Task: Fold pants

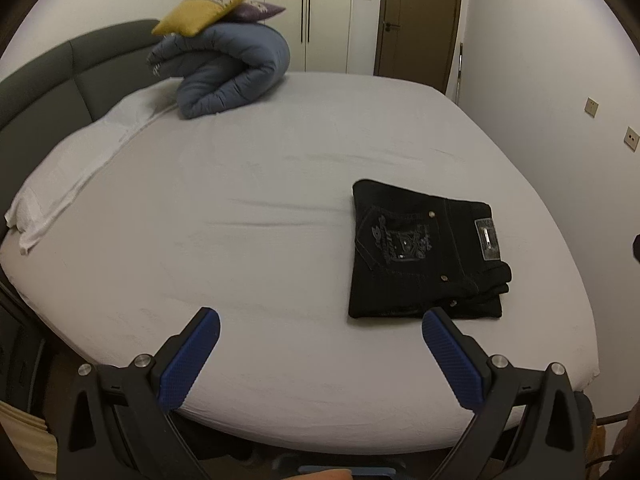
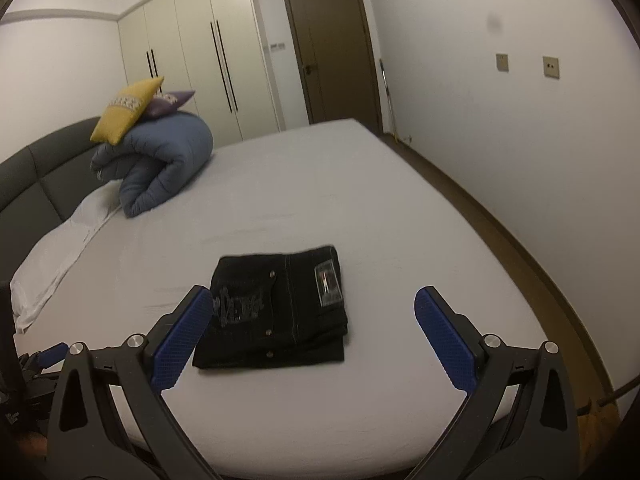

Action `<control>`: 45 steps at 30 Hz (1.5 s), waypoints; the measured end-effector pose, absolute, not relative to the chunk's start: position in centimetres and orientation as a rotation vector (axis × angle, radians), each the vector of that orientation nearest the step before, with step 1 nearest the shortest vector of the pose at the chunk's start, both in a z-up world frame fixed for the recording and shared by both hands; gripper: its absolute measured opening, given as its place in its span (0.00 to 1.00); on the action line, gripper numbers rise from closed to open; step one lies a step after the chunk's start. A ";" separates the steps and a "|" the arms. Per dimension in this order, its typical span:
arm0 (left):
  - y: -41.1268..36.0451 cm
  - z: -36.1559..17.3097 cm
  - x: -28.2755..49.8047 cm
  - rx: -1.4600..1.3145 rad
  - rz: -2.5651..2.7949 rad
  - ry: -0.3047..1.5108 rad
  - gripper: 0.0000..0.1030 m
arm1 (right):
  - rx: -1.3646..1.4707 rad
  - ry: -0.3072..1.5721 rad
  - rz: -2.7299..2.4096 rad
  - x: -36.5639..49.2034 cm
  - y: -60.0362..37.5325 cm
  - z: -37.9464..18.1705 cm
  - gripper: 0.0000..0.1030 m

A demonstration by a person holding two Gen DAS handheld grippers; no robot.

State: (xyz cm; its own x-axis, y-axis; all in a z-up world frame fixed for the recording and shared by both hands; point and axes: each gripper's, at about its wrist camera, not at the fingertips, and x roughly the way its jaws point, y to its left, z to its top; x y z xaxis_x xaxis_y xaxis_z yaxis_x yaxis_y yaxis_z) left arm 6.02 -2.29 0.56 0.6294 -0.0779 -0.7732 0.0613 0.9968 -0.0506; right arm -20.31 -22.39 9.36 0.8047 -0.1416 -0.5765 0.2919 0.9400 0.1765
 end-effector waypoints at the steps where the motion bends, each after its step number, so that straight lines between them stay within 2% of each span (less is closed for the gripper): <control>1: -2.2 0.5 6.0 -0.023 -0.082 0.891 1.00 | 0.268 0.604 -0.230 -19.6 -22.3 8.7 1.00; 12: -2.0 -0.8 6.6 -0.021 -0.080 0.930 1.00 | 0.258 0.678 -0.184 -16.8 -21.0 6.0 1.00; 45: -1.5 -1.7 6.7 -0.004 -0.086 0.951 1.00 | 0.240 0.736 -0.141 -14.8 -18.7 4.2 1.00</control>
State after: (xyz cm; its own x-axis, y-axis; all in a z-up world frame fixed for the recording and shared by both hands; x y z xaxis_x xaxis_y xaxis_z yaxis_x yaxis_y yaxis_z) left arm 6.71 -1.52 -1.71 0.5779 -0.0756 -0.8126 0.0722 0.9965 -0.0414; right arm -14.75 -18.74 4.20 0.7336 -0.0431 -0.6782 0.2108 0.9632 0.1668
